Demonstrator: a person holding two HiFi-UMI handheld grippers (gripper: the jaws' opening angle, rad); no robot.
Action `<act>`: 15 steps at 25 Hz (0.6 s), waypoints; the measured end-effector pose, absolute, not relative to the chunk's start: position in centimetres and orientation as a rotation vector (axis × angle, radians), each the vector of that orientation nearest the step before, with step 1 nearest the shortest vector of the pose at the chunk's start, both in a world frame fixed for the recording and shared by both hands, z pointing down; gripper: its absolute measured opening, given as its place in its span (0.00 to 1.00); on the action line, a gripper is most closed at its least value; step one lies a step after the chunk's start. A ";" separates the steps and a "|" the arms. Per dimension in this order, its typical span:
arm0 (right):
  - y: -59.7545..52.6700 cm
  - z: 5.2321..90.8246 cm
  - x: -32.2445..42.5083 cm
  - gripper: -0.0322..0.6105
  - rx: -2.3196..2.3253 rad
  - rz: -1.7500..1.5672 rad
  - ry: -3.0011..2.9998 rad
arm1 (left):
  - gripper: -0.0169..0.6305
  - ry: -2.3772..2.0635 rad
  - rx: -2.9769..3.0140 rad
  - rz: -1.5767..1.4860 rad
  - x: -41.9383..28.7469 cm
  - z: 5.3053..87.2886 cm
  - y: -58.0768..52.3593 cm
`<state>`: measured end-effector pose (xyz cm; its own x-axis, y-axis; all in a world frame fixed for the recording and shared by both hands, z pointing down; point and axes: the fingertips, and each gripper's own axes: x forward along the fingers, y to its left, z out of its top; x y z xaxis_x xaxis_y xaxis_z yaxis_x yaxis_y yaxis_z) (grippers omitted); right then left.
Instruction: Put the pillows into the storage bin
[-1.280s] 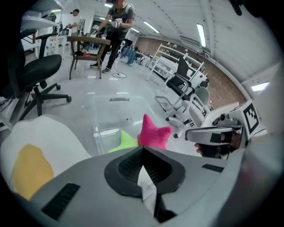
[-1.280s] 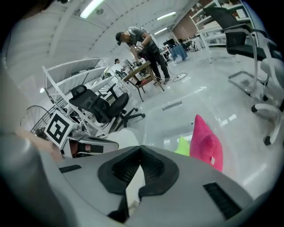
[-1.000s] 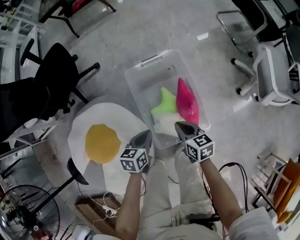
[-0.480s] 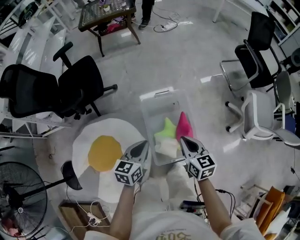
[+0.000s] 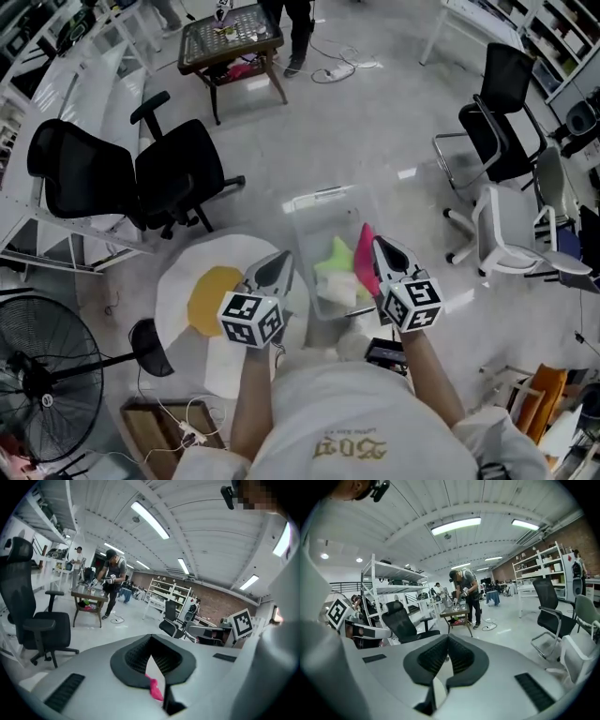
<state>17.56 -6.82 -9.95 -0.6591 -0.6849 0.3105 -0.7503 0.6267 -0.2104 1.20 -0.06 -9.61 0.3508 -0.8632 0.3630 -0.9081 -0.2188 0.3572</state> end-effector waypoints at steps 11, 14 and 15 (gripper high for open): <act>-5.2 -13.5 17.1 0.07 1.294 0.575 -2.758 | 0.05 -1.643 2.168 0.114 -0.1 -12.4 1.2; -4.5 -13.4 16.5 0.07 1.294 0.572 -2.757 | 0.05 -1.677 2.156 0.077 -1.1 -12.8 1.8; -4.3 -13.4 16.3 0.07 1.282 0.565 -2.759 | 0.05 -1.686 2.153 0.074 -1.2 -12.8 2.1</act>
